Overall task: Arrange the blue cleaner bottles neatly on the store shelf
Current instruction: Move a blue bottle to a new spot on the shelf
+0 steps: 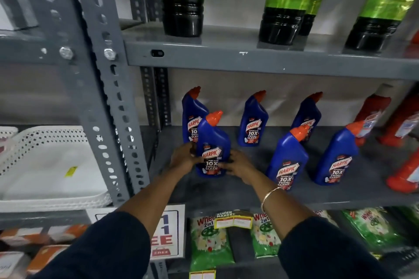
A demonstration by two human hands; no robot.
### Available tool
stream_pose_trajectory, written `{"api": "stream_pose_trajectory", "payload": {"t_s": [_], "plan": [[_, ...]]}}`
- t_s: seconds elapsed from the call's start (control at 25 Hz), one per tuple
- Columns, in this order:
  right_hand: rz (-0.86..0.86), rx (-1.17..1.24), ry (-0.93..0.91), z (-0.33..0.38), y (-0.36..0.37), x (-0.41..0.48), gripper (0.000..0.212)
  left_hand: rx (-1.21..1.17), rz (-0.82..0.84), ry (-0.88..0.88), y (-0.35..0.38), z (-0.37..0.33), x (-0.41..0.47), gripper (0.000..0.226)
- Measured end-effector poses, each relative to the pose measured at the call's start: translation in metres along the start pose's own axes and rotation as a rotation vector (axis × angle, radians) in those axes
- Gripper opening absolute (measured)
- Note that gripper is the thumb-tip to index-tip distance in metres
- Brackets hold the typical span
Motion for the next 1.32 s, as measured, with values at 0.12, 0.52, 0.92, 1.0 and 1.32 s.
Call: {"api": "stream_pose_trajectory", "payload": {"t_s": [0.12,0.52,0.92,1.0,1.32], "plan": [[0.007,0.018,0.032,-0.011,0.002,-0.024,0.048,0.035,0.010,0.001,0.007,-0.009,-0.029,0.034],[-0.047,-0.122,0.019,-0.030,0.006,-0.054,0.037,0.130,0.041,-0.041,0.020,-0.024,-0.077,0.047],[-0.011,-0.144,-0.038,-0.020,0.039,-0.044,0.038,0.149,0.052,-0.082,-0.014,-0.010,-0.082,0.048],[-0.014,-0.131,-0.027,-0.019,0.040,-0.044,0.039,0.167,0.050,-0.088,-0.016,-0.010,-0.083,0.048],[0.030,-0.126,0.027,-0.019,0.040,-0.041,0.045,0.188,0.041,-0.079,-0.017,-0.014,-0.083,0.042]]}}
Point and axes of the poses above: each hand's wrist, its own x-axis towards the middle knuckle, its own y-axis out of the palm, z = x × y, the point moved 6 cm from there along x, towards the middle knuckle, and after that the axes turned 7 degrees about z, right-handed, at the moved point
